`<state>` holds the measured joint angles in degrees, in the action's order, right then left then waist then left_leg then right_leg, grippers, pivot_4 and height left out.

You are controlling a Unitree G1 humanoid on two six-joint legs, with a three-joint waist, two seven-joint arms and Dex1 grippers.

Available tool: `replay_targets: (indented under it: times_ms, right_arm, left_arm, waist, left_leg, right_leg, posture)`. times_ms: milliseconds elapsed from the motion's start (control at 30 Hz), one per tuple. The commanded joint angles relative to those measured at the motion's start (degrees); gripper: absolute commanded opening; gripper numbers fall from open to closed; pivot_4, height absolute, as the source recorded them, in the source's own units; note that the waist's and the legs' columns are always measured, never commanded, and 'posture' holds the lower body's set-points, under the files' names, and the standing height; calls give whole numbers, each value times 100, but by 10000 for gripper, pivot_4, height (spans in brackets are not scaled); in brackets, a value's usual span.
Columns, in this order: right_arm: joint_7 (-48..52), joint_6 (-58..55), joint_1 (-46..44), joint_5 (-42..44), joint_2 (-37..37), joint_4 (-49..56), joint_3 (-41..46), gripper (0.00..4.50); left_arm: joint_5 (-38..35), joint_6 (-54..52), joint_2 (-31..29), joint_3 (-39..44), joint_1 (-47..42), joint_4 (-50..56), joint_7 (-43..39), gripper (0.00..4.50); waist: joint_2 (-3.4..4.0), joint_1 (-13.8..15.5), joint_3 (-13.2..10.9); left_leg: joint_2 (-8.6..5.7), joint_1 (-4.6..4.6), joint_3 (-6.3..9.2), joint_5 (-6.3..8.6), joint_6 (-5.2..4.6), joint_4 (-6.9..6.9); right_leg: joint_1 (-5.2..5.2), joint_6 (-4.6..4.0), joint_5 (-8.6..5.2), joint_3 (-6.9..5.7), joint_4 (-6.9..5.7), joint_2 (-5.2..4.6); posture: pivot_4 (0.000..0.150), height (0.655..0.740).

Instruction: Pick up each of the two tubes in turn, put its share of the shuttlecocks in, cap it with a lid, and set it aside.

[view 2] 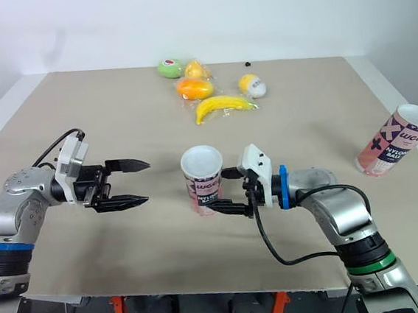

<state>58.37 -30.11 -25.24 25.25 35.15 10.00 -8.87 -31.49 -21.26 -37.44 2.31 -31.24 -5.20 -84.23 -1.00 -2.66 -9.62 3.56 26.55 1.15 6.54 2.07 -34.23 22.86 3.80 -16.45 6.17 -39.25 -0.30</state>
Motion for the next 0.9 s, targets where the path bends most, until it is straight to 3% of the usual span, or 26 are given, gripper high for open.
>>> replay_targets:
  times_ms: [33, 400, 500, 567, 767, 900]
  right_arm:
    - [63, 183, -187, -70, -137, -14, -69, 45000]
    - [245, 451, -438, -240, -484, -438, -229, 45000]
    - [228, 435, -460, -211, -544, -449, -160, 32529]
    - [222, 406, -459, -198, -543, -417, -124, 27706]
    - [150, 256, -394, -67, -465, -240, 82, 27706]
    - [-166, 140, -295, 159, -248, -70, 792, 27706]
  left_arm:
    - [-50, 13, -73, 11, -71, 164, 0, 43429]
    - [-31, 0, -29, -109, -143, 132, 11, 43429]
    - [-6, 48, 12, -170, -164, 89, 23, 45000]
    - [8, 83, 38, -201, -169, 61, 24, 45000]
    - [44, 152, 190, -316, -251, -35, 31, 45000]
    - [85, 226, 471, -454, -452, -172, 65, 45000]
  waist:
    - [0, 0, 0]
    - [-1, 0, 0]
    - [-1, 0, -1]
    - [-1, 0, -1]
    - [-1, 0, -1]
    - [-2, 29, -2]
  left_leg:
    - [0, 0, 0, 0, 0, 0]
    - [0, 0, 0, 0, 0, 0]
    - [0, 0, 0, 0, 0, 0]
    - [0, 0, 0, 0, 0, 0]
    - [0, 0, 0, 0, 0, 0]
    - [-2, 4, 1, 0, 0, -1]
  right_leg:
    - [0, 0, 0, 0, 0, 0]
    - [0, 1, 1, -1, 0, 0]
    - [0, 0, 1, 0, 0, 0]
    - [0, 0, 1, -1, 0, 0]
    - [0, 1, 1, -1, 0, 0]
    - [-1, 3, 2, 0, 0, -1]
  posture:
    - [1500, 7321]
    - [1500, 7321]
    - [1500, 7321]
    - [1500, 7321]
    - [1500, 7321]
    - [1500, 7321]
